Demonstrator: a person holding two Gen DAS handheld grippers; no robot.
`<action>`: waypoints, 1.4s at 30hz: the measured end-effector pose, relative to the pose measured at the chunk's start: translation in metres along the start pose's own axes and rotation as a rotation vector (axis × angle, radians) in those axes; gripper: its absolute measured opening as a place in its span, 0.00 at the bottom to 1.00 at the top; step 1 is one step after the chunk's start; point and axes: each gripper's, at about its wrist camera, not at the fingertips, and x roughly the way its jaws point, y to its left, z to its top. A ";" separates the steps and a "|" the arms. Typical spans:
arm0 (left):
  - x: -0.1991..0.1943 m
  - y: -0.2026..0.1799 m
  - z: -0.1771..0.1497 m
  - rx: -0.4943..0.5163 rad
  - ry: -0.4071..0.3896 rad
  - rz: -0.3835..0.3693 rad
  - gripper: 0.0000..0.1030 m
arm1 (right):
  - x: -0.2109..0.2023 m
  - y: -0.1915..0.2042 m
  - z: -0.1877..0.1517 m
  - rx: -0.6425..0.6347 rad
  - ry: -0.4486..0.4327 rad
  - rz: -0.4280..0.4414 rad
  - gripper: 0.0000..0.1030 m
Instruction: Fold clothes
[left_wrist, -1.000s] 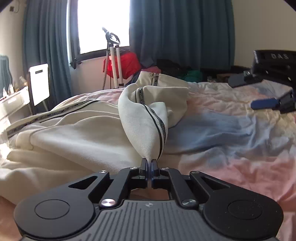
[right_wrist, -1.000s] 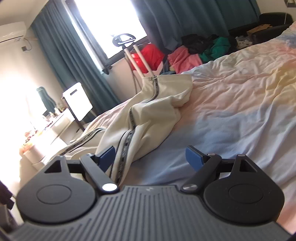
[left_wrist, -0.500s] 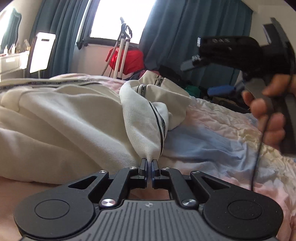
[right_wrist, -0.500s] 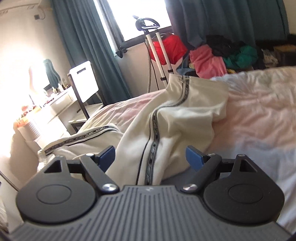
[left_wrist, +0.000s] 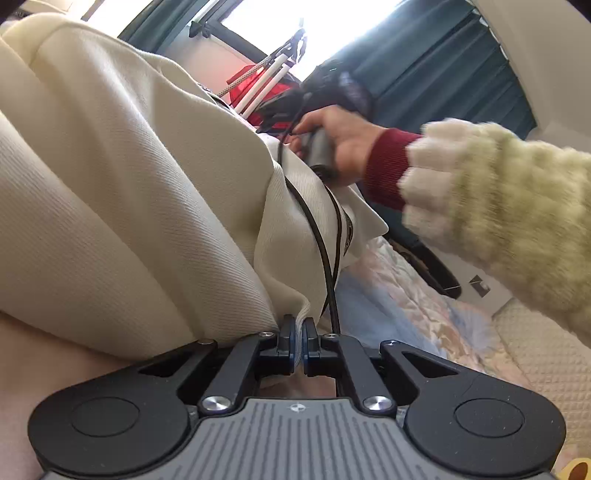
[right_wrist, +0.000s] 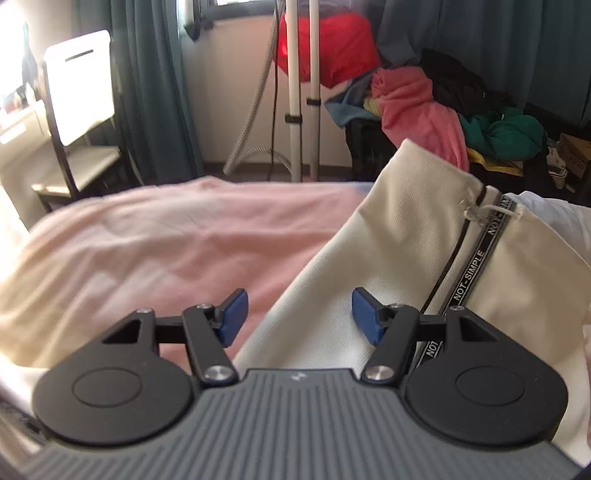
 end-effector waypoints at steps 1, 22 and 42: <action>0.001 0.003 0.000 -0.009 -0.002 -0.011 0.04 | 0.011 0.003 -0.001 -0.029 0.015 -0.037 0.62; -0.046 -0.017 -0.009 0.119 -0.118 0.024 0.04 | -0.233 -0.226 -0.095 0.609 -0.312 -0.081 0.07; -0.091 -0.074 -0.015 0.315 -0.073 0.250 0.05 | -0.275 -0.333 -0.307 1.267 -0.090 0.215 0.10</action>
